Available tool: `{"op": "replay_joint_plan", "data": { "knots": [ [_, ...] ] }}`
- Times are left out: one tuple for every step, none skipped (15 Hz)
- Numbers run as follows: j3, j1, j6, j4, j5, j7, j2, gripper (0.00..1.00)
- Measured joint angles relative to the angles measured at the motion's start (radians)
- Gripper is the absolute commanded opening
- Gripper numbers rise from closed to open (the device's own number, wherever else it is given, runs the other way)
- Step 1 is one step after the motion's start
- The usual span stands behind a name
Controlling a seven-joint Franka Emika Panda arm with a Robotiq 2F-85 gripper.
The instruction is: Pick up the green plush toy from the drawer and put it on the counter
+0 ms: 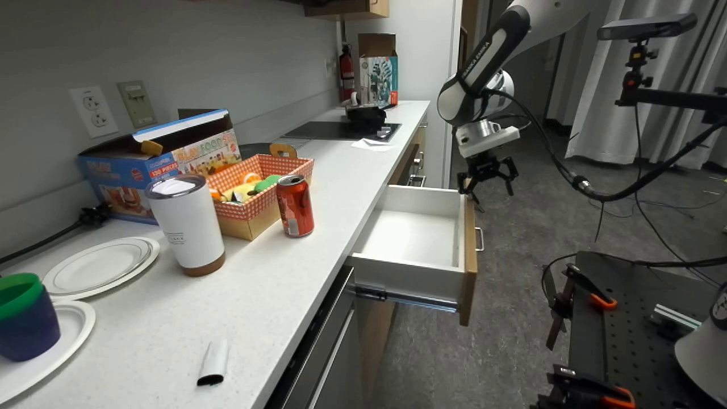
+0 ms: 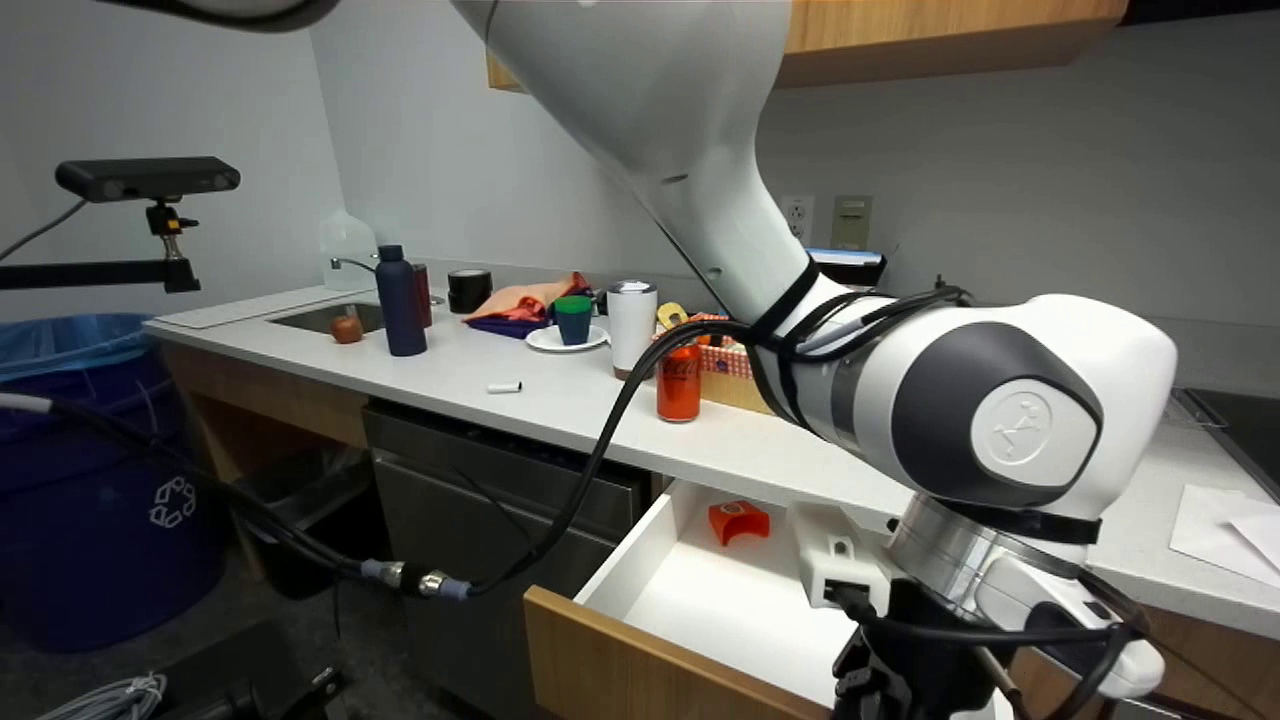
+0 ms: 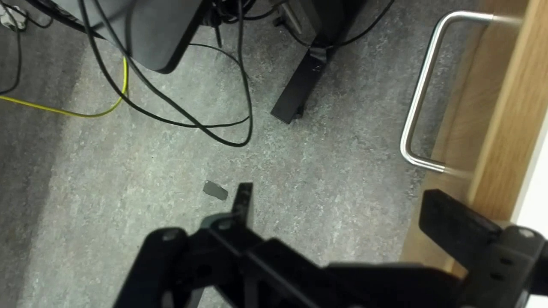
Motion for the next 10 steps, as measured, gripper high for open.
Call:
{"op": "replay_joint_plan", "data": {
  "knots": [
    [0.016,0.004,0.007,0.014,0.023,-0.003,0.007,1.00],
    [0.032,0.008,0.017,0.027,0.047,-0.007,0.014,1.00],
    [0.050,0.013,0.028,0.041,0.073,-0.011,0.021,1.00],
    [0.067,0.019,0.040,0.056,0.097,-0.015,0.029,1.00],
    [0.086,0.027,0.054,0.071,0.120,-0.019,0.037,1.00],
    [0.101,0.037,0.070,0.085,0.138,-0.024,0.044,1.00],
    [0.116,0.048,0.086,0.098,0.154,-0.029,0.050,1.00],
    [0.128,0.061,0.102,0.108,0.165,-0.036,0.052,1.00],
    [0.137,0.075,0.117,0.114,0.167,-0.042,0.051,1.00],
    [0.141,0.089,0.128,0.116,0.167,-0.048,0.049,1.00]
  ]
}}
